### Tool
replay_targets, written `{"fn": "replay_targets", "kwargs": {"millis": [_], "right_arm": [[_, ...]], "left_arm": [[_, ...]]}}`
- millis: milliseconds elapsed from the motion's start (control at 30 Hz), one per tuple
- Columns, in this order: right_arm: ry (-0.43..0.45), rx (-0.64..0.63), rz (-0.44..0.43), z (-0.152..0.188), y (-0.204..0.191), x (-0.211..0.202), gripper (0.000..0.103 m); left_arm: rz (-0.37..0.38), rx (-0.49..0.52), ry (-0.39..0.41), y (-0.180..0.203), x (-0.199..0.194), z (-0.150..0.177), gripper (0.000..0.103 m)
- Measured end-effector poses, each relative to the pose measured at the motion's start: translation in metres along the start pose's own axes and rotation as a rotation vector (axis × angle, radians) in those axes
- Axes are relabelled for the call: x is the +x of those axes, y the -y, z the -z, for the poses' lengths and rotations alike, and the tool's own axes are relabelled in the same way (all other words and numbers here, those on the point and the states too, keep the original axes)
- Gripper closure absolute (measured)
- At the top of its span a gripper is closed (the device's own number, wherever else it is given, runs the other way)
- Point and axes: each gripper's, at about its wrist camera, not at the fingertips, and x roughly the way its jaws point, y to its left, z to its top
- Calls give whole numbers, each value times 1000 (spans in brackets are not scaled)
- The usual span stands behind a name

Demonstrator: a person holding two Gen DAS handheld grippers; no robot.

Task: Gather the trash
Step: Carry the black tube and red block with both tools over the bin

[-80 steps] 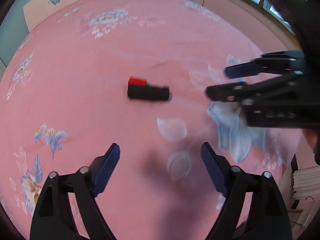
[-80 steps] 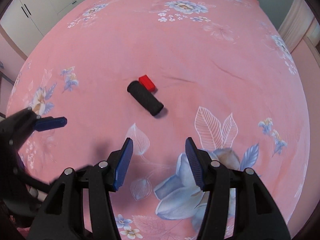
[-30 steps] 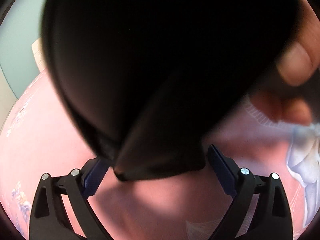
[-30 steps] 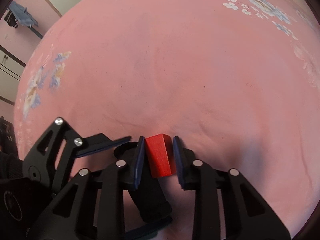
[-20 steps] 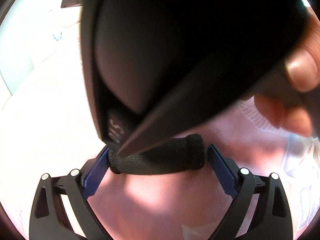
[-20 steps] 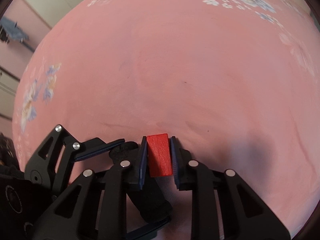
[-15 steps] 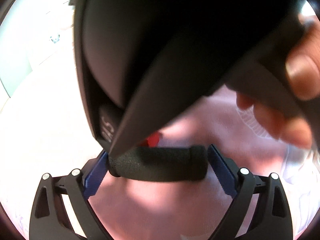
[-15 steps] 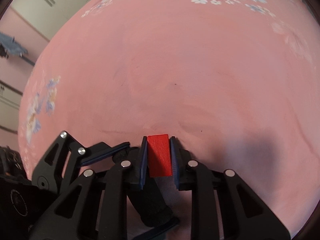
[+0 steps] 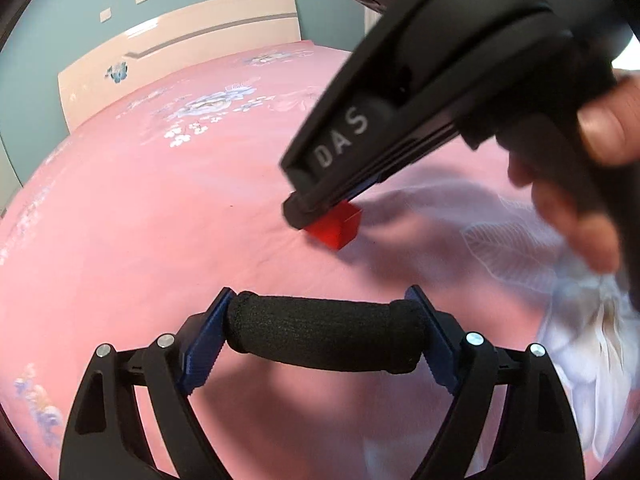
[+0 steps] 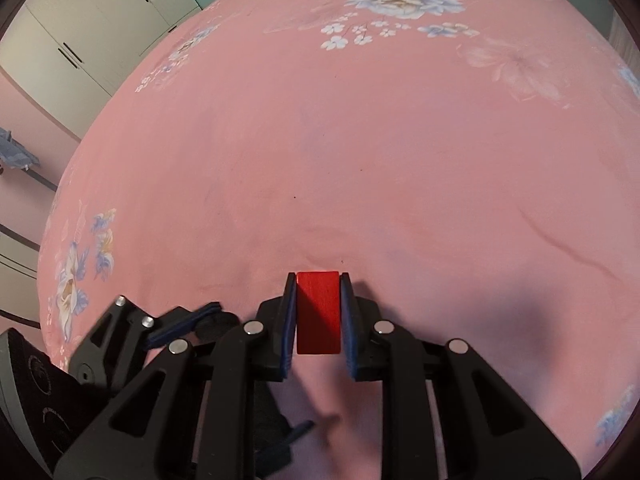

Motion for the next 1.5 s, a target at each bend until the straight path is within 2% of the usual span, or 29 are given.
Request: {"fn": "replay_targets", "kwargs": {"millis": [300, 433, 533, 600, 733, 833, 967, 1133, 1500], "right_arm": [[27, -91, 83, 31, -26, -51, 82], [63, -134, 117, 57, -46, -58, 82], [93, -160, 130, 77, -63, -59, 82], [114, -178, 147, 90, -73, -58, 82], [137, -204, 177, 116, -93, -57, 82], [147, -203, 186, 138, -109, -63, 82], [155, -201, 204, 172, -138, -87, 82], [166, -199, 232, 213, -184, -139, 82], [323, -255, 279, 298, -283, -288, 82]], "left_arm": [[-81, 69, -51, -34, -62, -8, 17], [-127, 58, -69, -27, -89, 16, 17], [-160, 22, -82, -9, -79, 26, 17], [-167, -16, -101, -14, -86, 35, 17], [-235, 8, -89, -26, -85, 56, 17], [-256, 12, -84, -21, -104, 70, 17], [-276, 33, -82, -5, -149, 84, 17], [-302, 36, -75, 17, -230, 95, 17], [-358, 36, 87, 57, -406, 102, 17]]}}
